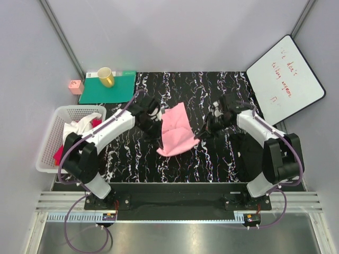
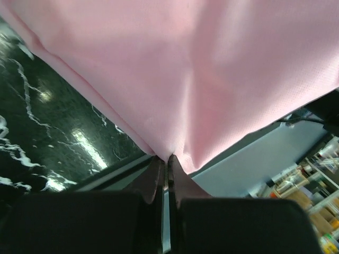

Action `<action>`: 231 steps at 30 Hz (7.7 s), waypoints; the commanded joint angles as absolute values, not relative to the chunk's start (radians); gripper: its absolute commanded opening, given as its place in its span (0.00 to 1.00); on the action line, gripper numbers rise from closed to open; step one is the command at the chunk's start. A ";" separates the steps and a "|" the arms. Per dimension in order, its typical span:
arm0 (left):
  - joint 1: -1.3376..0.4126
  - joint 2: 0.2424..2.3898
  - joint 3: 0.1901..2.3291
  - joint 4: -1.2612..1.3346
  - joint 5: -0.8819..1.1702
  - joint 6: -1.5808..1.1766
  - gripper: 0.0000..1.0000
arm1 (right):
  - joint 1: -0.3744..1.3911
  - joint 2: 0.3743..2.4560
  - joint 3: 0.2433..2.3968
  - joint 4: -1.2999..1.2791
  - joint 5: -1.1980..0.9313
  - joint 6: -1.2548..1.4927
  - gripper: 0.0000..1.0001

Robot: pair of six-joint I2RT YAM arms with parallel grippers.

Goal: Fold and stack the t-shirts
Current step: Fold the long partially folded tshirt into a neat square, then smooth out wrinkles on the folded tshirt

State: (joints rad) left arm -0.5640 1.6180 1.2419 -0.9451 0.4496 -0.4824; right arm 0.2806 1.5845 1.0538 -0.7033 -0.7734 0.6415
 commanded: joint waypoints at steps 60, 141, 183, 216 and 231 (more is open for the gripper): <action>0.092 2.089 1.750 -0.572 0.350 -0.759 0.00 | 0.209 1.868 1.309 -0.365 -0.934 0.477 1.00; -0.140 1.562 1.448 -0.715 0.419 -0.454 0.96 | 0.368 1.973 1.294 -0.392 -0.499 0.703 0.00; -0.156 1.511 1.292 -0.719 0.463 -0.385 0.96 | 0.374 1.945 1.376 -0.787 -0.426 0.483 0.01; -0.212 1.476 1.100 -0.739 0.453 -0.322 0.99 | 0.376 1.495 0.685 0.291 -0.983 1.001 0.00; -0.218 1.443 1.057 -0.758 0.422 -0.318 0.99 | 0.399 2.158 0.618 1.454 -1.129 1.678 0.00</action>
State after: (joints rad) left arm -0.2123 1.4937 1.0580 -0.7616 0.4404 -0.3317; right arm 0.3847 2.1258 0.6609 1.1965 -1.0809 1.5627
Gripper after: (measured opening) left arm 0.987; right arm 0.009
